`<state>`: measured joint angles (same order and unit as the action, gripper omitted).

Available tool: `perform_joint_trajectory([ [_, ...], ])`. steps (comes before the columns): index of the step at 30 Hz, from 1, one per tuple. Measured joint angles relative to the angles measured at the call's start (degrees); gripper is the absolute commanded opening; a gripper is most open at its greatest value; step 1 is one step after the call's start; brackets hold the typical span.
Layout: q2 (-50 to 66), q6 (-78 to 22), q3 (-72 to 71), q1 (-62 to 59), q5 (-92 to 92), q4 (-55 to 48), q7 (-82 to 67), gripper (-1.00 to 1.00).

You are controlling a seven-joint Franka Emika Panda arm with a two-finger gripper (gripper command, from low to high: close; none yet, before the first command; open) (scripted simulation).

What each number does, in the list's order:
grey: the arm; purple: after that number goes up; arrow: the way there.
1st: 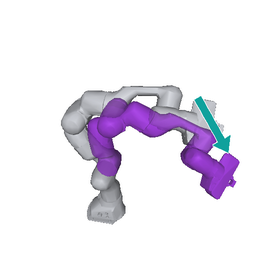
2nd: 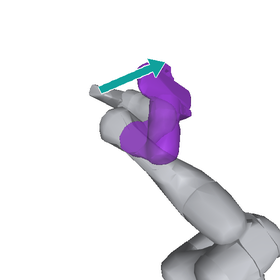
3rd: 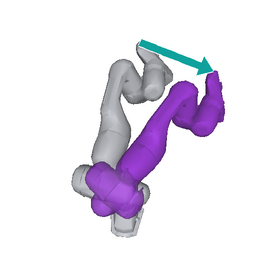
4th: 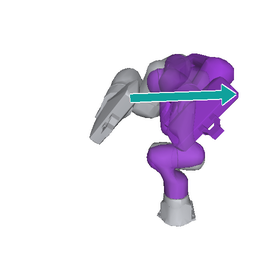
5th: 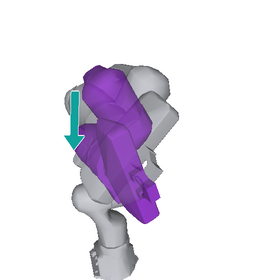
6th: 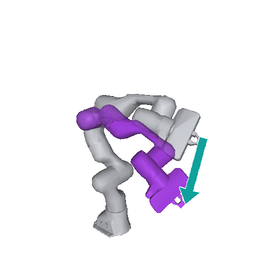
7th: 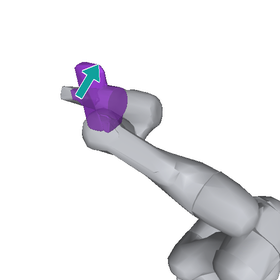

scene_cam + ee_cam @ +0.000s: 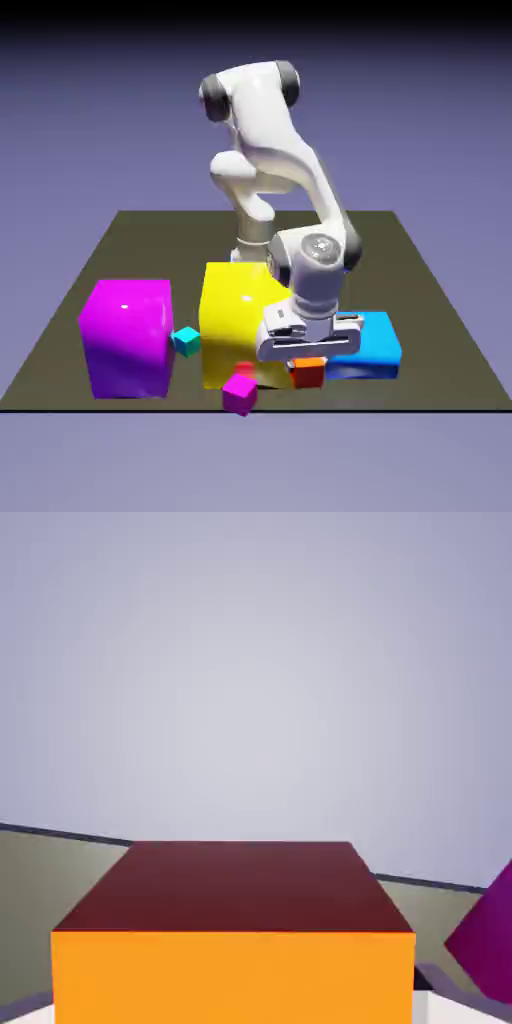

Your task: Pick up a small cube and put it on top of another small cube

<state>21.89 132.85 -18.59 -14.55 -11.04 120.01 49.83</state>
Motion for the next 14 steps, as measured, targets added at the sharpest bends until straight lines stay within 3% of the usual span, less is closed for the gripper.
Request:
perform_joint_trajectory([
  [5, -4.9, 0.55, 5.47, -2.02, 4.74, 3.43, -8.33, -1.0],
  [8, 1.32, 7.63, 6.98, -1.02, 2.42, 4.43, -6.75, -1.0],
  [9, 2.74, 9.24, 7.33, -0.79, 1.89, 4.66, -6.39, 1.0],
  [14, -3.48, 2.17, 5.83, -1.79, 4.04, 3.66, -7.85, 1.0],
])
